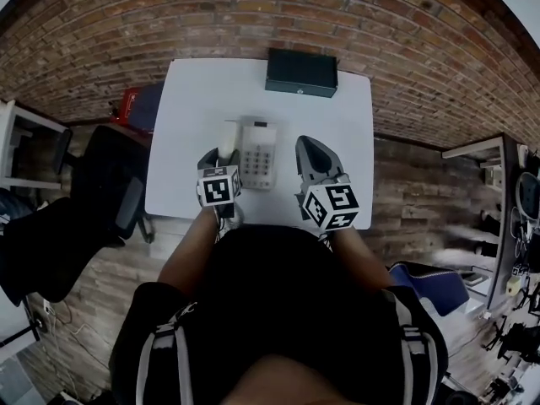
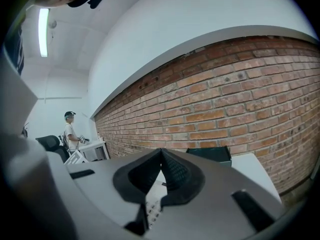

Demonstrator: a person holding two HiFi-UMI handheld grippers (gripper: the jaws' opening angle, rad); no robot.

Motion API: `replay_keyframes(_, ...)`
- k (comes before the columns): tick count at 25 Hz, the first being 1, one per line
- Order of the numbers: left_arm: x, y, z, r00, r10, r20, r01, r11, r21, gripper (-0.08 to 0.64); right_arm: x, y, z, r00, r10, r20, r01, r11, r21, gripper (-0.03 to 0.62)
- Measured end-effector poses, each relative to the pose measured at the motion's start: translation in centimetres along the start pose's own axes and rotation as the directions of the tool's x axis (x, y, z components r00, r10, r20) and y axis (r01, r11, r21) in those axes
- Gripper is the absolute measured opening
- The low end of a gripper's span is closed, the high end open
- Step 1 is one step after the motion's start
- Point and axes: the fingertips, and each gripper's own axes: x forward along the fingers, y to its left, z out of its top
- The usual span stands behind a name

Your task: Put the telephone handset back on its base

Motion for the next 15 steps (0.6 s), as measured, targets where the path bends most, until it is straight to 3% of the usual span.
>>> replay_keyframes(9, 2.7, 0.3, -1.1, 0.998, 0.031, -0.063, -0.032, 0.999, -0.027, 0.21, -0.9, -2.0, -0.6, 0.999, -0.049, -0.012, 0.049, 0.996, 0.078, -0.002)
replay_keyframes(15, 3.3, 0.2, -1.0, 0.995, 0.068, -0.07, -0.067, 0.998, 0.014, 0.21, -1.3, -2.9, -0.8, 0.998, -0.058, -0.021, 0.06, 0.986, 0.155, -0.002)
